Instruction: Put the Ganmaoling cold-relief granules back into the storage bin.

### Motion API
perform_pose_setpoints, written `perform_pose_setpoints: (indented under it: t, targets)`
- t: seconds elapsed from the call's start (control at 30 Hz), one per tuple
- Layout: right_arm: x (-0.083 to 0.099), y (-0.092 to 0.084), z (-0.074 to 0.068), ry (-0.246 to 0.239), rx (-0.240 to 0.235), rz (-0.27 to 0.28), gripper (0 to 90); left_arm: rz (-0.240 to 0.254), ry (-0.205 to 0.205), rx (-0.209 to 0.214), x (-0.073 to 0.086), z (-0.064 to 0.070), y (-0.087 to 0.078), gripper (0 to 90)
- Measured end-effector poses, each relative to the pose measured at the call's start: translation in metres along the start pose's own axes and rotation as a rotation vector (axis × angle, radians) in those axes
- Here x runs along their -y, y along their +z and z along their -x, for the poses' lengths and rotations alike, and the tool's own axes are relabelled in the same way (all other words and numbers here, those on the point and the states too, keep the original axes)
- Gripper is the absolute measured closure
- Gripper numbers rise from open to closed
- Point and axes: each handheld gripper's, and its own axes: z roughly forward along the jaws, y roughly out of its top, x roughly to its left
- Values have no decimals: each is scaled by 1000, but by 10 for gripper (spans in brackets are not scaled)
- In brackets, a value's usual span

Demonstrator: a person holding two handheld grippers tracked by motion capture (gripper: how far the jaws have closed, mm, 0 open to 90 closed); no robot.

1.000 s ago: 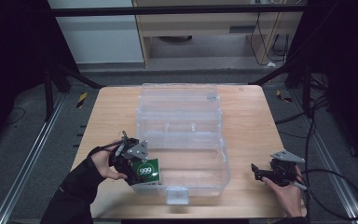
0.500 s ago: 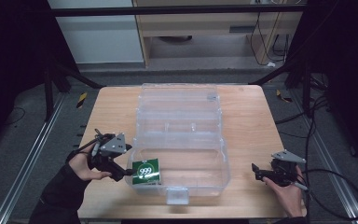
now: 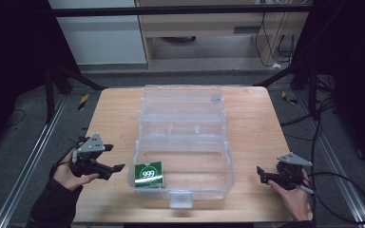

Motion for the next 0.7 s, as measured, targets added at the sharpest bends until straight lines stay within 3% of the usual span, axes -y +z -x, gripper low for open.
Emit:
perform_pose_setpoints:
  t: [0.07,0.23,0.3,0.4,0.47,0.57,0.63,0.7]
  targets:
    - [0,0,0,0,-1,3,30,20,-48,-34,12,-4,1,164]
    - [0,0,1,-6,4,9,30,41,-108,-87,27,-8,6,162]
    - [1,0,1,-6,5,13,30,55,-160,-117,38,-11,10,162]
    - [1,-1,1,-1,7,15,29,50,-177,-121,45,-13,14,158]
    - [1,-1,1,-2,8,17,29,34,-193,-148,49,-16,15,155]
    - [1,-1,1,-2,7,17,29,52,-232,-170,55,-18,18,156]
    - [1,-1,1,-1,6,16,29,46,-255,-209,61,-20,22,156]
    - [2,-1,1,-3,6,16,29,46,-264,-217,64,-21,24,156]
